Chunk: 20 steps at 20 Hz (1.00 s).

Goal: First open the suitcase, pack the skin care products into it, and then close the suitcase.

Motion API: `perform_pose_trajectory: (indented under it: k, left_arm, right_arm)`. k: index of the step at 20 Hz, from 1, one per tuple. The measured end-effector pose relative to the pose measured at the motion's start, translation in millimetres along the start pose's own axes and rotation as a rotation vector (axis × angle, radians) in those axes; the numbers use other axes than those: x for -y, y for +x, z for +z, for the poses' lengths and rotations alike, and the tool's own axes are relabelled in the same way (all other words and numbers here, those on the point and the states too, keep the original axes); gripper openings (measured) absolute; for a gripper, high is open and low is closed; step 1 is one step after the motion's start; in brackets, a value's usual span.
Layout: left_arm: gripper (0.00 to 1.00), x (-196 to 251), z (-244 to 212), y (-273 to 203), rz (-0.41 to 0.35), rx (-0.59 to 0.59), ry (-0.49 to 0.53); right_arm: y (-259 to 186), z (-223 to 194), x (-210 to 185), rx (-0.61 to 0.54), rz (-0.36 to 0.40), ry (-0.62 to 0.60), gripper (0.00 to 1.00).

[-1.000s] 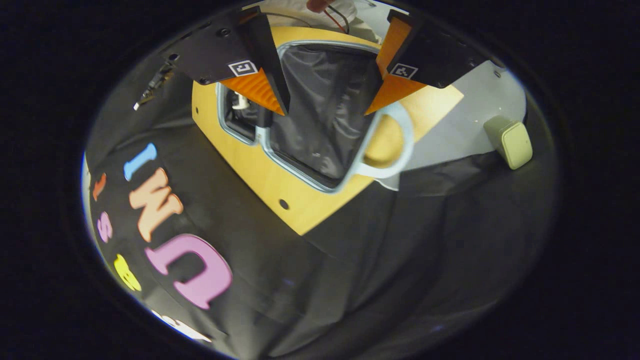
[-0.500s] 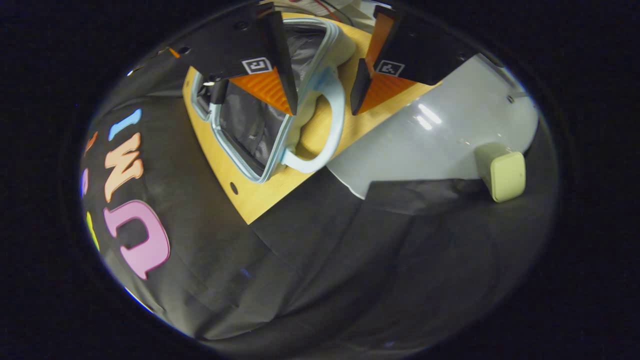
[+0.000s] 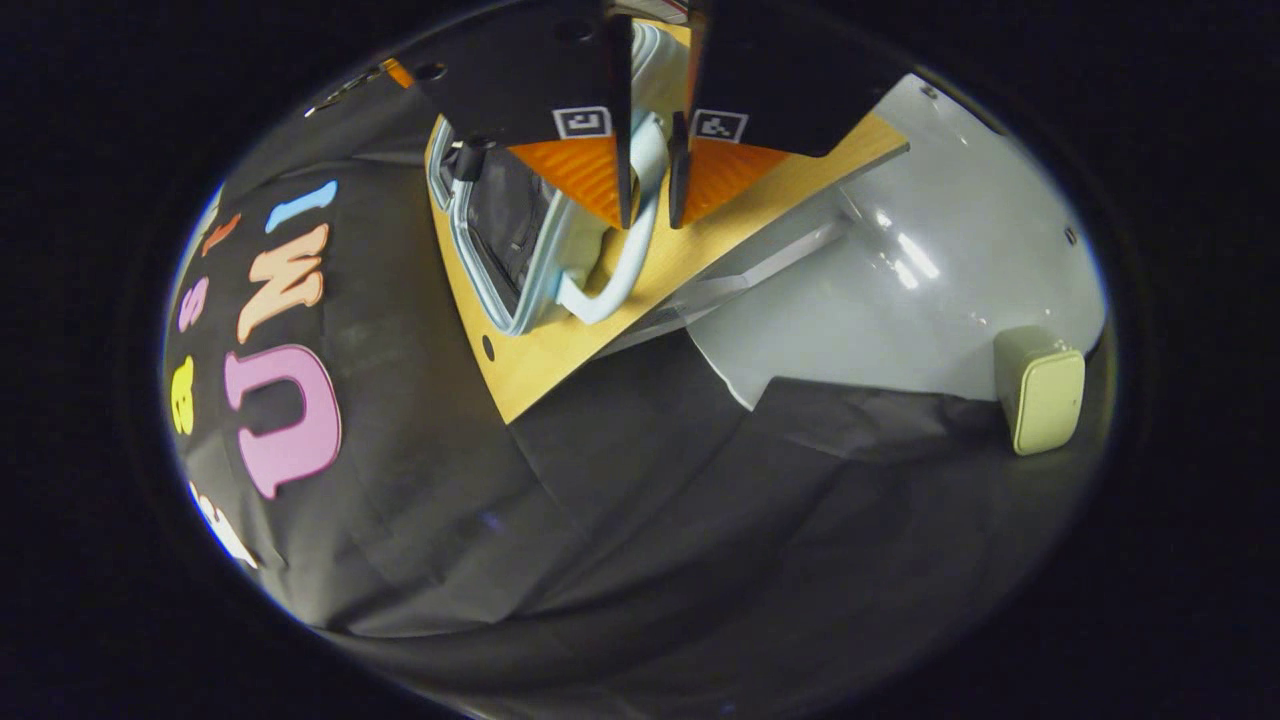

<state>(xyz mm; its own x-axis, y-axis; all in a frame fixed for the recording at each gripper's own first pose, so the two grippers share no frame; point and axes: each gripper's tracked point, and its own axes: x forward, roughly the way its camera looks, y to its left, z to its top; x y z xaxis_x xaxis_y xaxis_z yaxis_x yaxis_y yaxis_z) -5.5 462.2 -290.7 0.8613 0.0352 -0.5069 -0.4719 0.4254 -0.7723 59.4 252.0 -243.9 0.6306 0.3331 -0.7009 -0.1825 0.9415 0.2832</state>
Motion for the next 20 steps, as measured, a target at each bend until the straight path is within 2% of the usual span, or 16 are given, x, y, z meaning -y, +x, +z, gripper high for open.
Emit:
perform_pose_trajectory:
  k: [1,2,3,8,9,10,11,12,13,18,19,20]
  left_arm:
    - [0.1,0.8,-0.1,2.4,-0.015,-0.003,-0.021]
    - [0.1,1.4,-0.2,3.5,-0.027,-0.004,-0.036]
    - [0.09,-0.2,0.7,4.1,-0.042,-0.003,-0.049]
    - [0.09,-0.8,-0.3,8.4,-0.099,-0.024,-0.106]
    - [0.18,-1.2,-1.7,9.9,-0.101,-0.028,-0.108]
    - [0.09,-3.9,2.0,11.3,-0.098,-0.026,-0.106]
    - [0.06,-4.0,2.6,9.5,-0.107,-0.026,-0.105]
    - [0.05,-2.1,2.5,7.3,-0.116,-0.019,-0.098]
    - [0.0,-2.2,2.9,5.3,-0.118,-0.017,-0.084]
    - [0.0,10.9,-0.6,2.1,-0.07,-0.004,0.029]
    - [0.0,16.8,0.9,-0.7,-0.074,0.002,0.045]
    - [0.0,23.1,4.4,-5.0,-0.08,0.008,0.062]
  right_arm:
    - [-1.2,0.4,0.0,0.002,-0.001,-0.002,0.98]
    - [-1.6,-0.9,-0.4,0.003,-0.004,-0.005,0.93]
    - [-3.0,-1.7,-0.1,0.001,-0.007,-0.007,0.98]
    - [-6.5,-10.3,-1.4,-0.008,-0.013,-0.017,0.98]
    - [-7.2,-11.6,-2.5,-0.01,-0.012,-0.02,0.98]
    - [-7.5,-13.7,-5.2,-0.011,-0.009,-0.025,0.98]
    - [-8.3,-14.9,-7.1,-0.013,-0.006,-0.031,0.98]
    - [-9.0,-16.6,-8.0,-0.016,-0.004,-0.036,0.98]
    - [-9.3,-17.7,-7.9,-0.019,-0.004,-0.04,0.98]
    - [-11.5,-19.3,-8.3,-0.012,0.005,-0.033,0.98]
    - [-12.7,-18.9,-7.5,-0.009,0.005,-0.032,0.93]
    - [-13.3,-20.0,-6.7,-0.007,0.005,-0.032,0.98]
